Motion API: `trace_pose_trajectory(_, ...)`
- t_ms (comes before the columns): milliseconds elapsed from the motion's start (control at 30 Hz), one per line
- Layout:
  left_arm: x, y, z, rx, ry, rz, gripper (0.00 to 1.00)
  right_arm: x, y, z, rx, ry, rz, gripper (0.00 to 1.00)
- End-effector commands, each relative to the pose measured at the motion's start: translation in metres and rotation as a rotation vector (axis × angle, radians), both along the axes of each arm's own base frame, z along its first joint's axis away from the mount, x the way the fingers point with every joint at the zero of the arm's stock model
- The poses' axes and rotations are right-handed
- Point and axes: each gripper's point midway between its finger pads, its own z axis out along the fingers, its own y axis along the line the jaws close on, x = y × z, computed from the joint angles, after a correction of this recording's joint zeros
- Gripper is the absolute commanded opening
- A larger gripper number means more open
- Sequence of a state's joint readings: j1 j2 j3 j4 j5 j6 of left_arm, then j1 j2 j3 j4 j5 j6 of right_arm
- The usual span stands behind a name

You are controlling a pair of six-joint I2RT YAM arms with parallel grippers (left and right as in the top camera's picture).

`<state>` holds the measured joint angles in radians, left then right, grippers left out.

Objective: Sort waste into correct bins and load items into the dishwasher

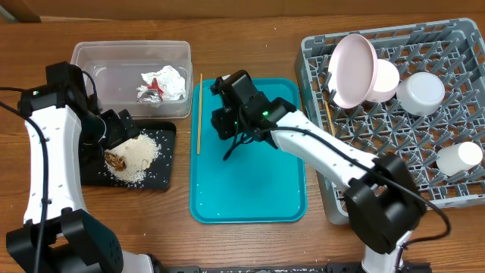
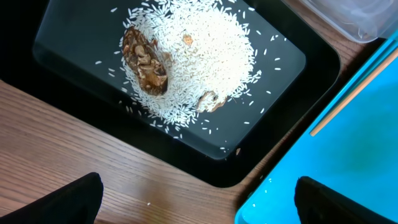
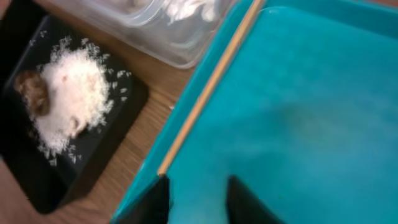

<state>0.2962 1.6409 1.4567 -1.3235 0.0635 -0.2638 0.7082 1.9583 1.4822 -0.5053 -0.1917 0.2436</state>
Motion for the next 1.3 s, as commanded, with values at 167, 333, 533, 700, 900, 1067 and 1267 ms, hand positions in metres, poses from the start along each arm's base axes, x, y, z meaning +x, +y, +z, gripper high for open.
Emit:
trace_pose_trajectory(167,0.005,0.0,0.012,0.001,-0.043,0.022,1.0,-0.014,0.052,0.005,0.256,0.068,0.188,0.04)
trace_pose_trajectory(333,0.005,0.0,0.012,-0.001,-0.043,0.022,1.0,-0.01,0.058,-0.013,0.261,0.094,0.163,0.04)
trace_pose_trajectory(533,0.005,0.0,0.012,-0.001,-0.044,0.022,1.0,-0.017,0.067,-0.028,0.251,0.107,0.181,0.04)
trace_pose_trajectory(700,0.004,0.0,0.012,-0.002,-0.041,0.022,1.0,-0.018,0.071,-0.045,0.204,0.091,0.162,0.04)
trace_pose_trajectory(900,0.004,0.0,0.012,-0.002,-0.04,0.021,1.0,-0.023,0.075,-0.055,0.191,0.098,0.17,0.04)
trace_pose_trajectory(1067,0.004,-0.001,0.012,-0.003,-0.038,0.022,1.0,-0.017,0.073,-0.059,0.154,0.065,0.137,0.04)
trace_pose_trajectory(1267,0.003,-0.001,0.012,-0.003,-0.037,0.021,1.0,-0.014,0.071,-0.061,0.141,0.054,0.123,0.04)
